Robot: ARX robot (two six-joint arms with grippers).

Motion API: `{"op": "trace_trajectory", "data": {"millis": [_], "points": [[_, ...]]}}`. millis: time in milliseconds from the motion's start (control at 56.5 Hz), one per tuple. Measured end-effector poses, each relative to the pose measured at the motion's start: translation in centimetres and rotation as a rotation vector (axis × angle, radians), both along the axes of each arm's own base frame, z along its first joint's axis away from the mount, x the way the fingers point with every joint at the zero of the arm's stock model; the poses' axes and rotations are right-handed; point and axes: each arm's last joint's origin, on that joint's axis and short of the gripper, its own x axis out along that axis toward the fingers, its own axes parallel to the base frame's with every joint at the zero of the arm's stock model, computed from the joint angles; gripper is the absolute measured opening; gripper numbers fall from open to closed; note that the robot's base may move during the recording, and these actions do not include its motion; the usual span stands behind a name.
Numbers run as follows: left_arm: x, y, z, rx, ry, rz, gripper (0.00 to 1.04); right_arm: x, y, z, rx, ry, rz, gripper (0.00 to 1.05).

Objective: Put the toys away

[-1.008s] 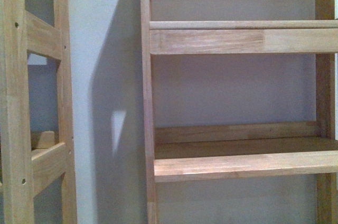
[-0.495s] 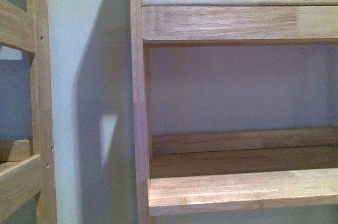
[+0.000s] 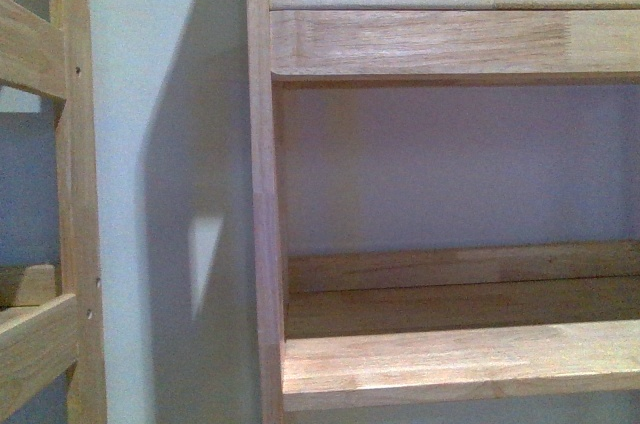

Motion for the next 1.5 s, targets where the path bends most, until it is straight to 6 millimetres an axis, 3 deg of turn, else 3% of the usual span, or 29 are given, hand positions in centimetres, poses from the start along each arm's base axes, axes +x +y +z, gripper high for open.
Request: {"op": "trace_trajectory", "data": {"millis": [124, 301, 548, 725, 920, 1096, 1503], "points": [[0.0, 0.0, 0.0, 0.0, 0.0, 0.0, 0.98, -0.1, 0.5, 5.7, -0.008, -0.103, 0.01, 0.07], [0.0, 0.0, 0.0, 0.0, 0.0, 0.0, 0.98, -0.1, 1.0, 11.7, -0.027, -0.209, 0.062, 0.07], [0.0, 0.0, 0.0, 0.0, 0.0, 0.0, 0.98, 0.0, -0.2, 18.3, -0.076, -0.322, 0.119, 0.07], [0.0, 0.0, 0.0, 0.0, 0.0, 0.0, 0.98, 2.1, -1.3, 22.8, -0.112, -0.402, 0.19, 0.07], [0.0, 0.0, 0.0, 0.0, 0.0, 0.0, 0.98, 6.3, -2.0, 25.6, -0.105, -0.421, 0.26, 0.07], [0.0, 0.0, 0.0, 0.0, 0.0, 0.0, 0.98, 13.0, -2.3, 26.9, -0.026, -0.357, 0.332, 0.07], [0.0, 0.0, 0.0, 0.0, 0.0, 0.0, 0.98, 21.9, 0.5, 28.1, 0.157, -0.331, 0.493, 0.07]]}}
